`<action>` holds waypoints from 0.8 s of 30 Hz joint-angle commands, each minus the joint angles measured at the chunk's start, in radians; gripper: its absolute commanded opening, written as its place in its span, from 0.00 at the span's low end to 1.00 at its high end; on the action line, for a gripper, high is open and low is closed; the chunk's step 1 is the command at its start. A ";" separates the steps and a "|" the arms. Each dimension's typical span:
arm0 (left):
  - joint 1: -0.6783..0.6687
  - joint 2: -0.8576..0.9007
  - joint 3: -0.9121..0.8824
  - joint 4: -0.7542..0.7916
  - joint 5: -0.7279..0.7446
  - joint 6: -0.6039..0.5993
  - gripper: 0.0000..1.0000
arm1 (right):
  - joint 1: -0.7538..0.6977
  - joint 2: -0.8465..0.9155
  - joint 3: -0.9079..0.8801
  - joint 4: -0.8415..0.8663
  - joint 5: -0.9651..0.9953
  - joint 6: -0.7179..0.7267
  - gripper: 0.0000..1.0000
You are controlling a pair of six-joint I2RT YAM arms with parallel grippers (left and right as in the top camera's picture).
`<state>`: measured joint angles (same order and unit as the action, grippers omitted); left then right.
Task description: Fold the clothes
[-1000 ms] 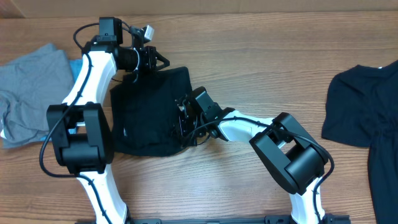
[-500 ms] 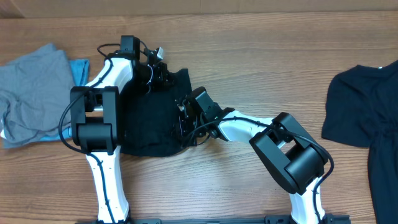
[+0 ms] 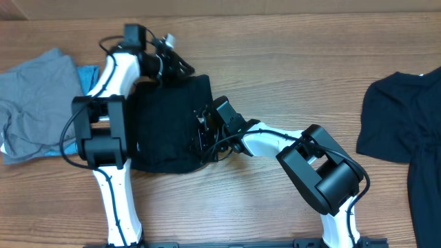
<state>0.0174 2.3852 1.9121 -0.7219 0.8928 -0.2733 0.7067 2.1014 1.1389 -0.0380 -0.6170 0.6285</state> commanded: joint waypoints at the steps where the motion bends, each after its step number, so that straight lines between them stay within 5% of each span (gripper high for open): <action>1: 0.044 -0.078 0.069 -0.112 -0.068 -0.031 0.19 | 0.017 0.063 -0.027 -0.026 0.053 0.001 0.04; 7: 0.044 -0.083 0.030 -0.273 -0.345 0.058 0.18 | 0.018 0.063 -0.027 -0.014 0.038 0.001 0.04; 16: 0.040 -0.082 -0.154 -0.217 -0.631 0.058 0.18 | 0.018 0.063 -0.027 -0.012 0.038 0.000 0.04; 19: 0.053 -0.081 -0.214 -0.190 -0.740 -0.011 0.26 | 0.018 0.063 -0.027 -0.012 0.039 0.001 0.04; 24: 0.085 -0.088 -0.200 -0.185 -0.709 -0.035 0.16 | 0.018 0.063 -0.027 -0.012 0.038 0.001 0.04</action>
<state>0.0559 2.2684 1.7348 -0.8982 0.3157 -0.2844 0.7074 2.1052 1.1389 -0.0269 -0.6250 0.6289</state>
